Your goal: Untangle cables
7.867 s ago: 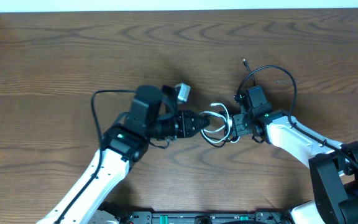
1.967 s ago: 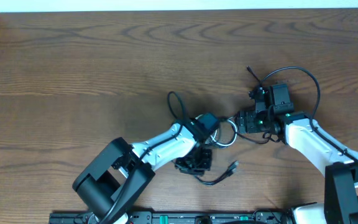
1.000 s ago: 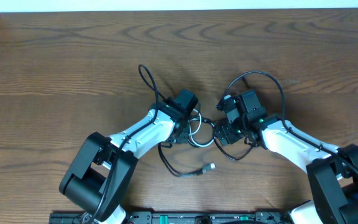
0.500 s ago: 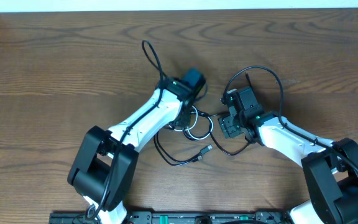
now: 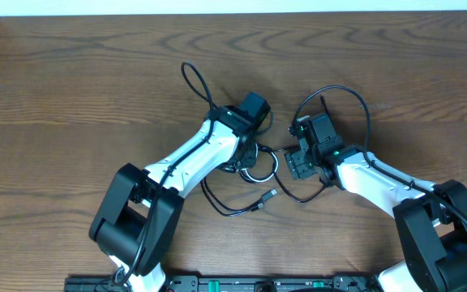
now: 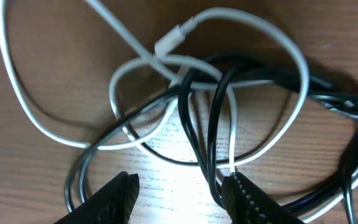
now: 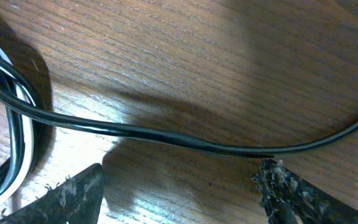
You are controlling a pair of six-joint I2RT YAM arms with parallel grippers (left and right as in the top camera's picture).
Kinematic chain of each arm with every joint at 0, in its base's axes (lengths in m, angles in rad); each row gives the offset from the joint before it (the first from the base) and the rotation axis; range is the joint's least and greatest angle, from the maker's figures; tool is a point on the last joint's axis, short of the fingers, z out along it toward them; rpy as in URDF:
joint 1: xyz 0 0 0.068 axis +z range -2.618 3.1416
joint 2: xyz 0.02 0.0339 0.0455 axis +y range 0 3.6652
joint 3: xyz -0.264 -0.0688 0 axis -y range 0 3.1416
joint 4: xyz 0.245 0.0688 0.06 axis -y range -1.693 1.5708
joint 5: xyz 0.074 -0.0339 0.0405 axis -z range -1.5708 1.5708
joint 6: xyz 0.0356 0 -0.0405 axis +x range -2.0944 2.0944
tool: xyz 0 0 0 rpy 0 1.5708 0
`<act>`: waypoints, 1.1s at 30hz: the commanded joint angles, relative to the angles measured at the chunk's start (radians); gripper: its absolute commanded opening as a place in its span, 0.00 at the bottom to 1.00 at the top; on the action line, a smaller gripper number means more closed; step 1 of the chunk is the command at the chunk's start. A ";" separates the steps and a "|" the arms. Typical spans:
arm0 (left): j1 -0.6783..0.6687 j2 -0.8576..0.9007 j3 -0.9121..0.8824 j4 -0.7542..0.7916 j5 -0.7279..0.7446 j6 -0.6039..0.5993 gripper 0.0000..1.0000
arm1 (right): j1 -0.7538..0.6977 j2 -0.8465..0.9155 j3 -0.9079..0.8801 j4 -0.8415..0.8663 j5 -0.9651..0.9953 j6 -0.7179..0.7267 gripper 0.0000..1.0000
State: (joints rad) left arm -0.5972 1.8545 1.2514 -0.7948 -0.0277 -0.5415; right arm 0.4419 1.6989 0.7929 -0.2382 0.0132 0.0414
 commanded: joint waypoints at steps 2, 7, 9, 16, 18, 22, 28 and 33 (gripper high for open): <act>-0.011 0.009 -0.027 0.017 0.002 -0.068 0.50 | -0.002 0.068 -0.040 -0.034 0.005 0.010 0.76; -0.026 0.011 -0.073 0.091 0.002 -0.112 0.50 | -0.002 0.068 -0.039 -0.034 0.002 0.010 0.76; -0.035 0.011 -0.089 0.125 0.000 -0.127 0.50 | -0.002 0.068 -0.039 -0.034 0.002 0.010 0.76; -0.042 0.014 -0.150 0.254 -0.054 -0.187 0.48 | -0.002 0.068 -0.039 -0.034 -0.009 0.010 0.77; -0.042 0.014 -0.161 0.269 -0.074 -0.199 0.48 | -0.002 0.068 -0.039 -0.034 -0.010 0.010 0.77; -0.042 0.014 -0.168 0.296 -0.113 -0.205 0.47 | -0.002 0.068 -0.039 -0.030 -0.029 0.010 0.77; -0.044 0.014 -0.168 0.352 -0.118 -0.205 0.41 | -0.002 0.068 -0.039 -0.027 -0.031 0.010 0.77; -0.044 0.017 -0.169 0.375 -0.119 -0.205 0.37 | -0.002 0.068 -0.039 -0.027 -0.031 0.010 0.77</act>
State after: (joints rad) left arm -0.6399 1.8557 1.0832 -0.4255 -0.1192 -0.7376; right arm 0.4419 1.7008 0.7967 -0.2409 0.0044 0.0410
